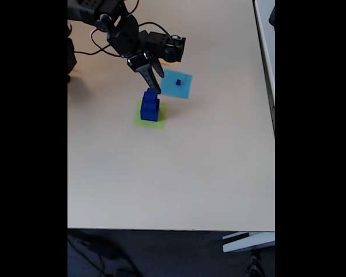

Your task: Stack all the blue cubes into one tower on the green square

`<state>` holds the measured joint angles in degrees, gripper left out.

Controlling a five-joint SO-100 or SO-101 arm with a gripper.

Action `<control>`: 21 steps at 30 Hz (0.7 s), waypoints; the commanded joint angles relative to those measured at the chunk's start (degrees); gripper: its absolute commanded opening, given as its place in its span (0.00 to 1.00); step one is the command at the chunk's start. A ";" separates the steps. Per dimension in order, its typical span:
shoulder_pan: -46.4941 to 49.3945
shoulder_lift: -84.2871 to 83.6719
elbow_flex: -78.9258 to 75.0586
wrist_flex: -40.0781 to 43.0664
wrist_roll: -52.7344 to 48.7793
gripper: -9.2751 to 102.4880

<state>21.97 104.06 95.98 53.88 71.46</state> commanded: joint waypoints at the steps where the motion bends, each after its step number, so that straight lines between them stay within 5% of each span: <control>1: -3.60 5.80 -2.72 -1.58 2.55 0.32; 11: -13.62 3.52 -0.70 -2.64 17.75 0.33; 21: -17.93 -6.42 1.32 -15.21 21.45 0.33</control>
<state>5.27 98.09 96.86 43.33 92.29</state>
